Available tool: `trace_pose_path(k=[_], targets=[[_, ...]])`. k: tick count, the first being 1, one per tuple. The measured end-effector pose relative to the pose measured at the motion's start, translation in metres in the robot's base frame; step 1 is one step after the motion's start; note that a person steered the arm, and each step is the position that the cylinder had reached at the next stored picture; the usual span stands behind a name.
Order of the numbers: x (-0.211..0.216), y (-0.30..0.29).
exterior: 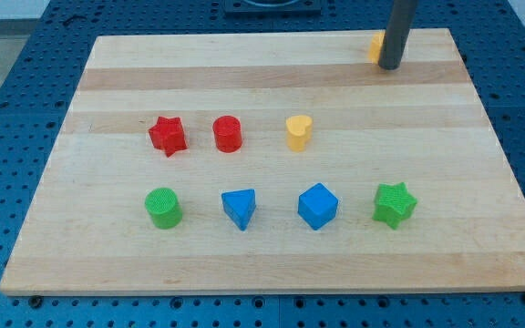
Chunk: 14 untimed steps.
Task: Push the green star towards the center right
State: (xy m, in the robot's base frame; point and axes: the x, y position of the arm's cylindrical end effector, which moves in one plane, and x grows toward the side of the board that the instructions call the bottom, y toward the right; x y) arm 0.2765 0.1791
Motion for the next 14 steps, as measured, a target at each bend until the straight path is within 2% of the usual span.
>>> trace_pose_path(k=[1, 2, 4, 6, 7, 8, 9, 10, 12, 13, 14], targets=[[0.007, 0.000], [0.050, 0.020], [0.177, 0.027], [0.194, 0.008], [0.235, 0.004], [0.263, 0.034], [0.302, 0.025], [0.302, 0.025], [0.281, -0.045], [0.275, -0.065], [0.251, -0.071]])
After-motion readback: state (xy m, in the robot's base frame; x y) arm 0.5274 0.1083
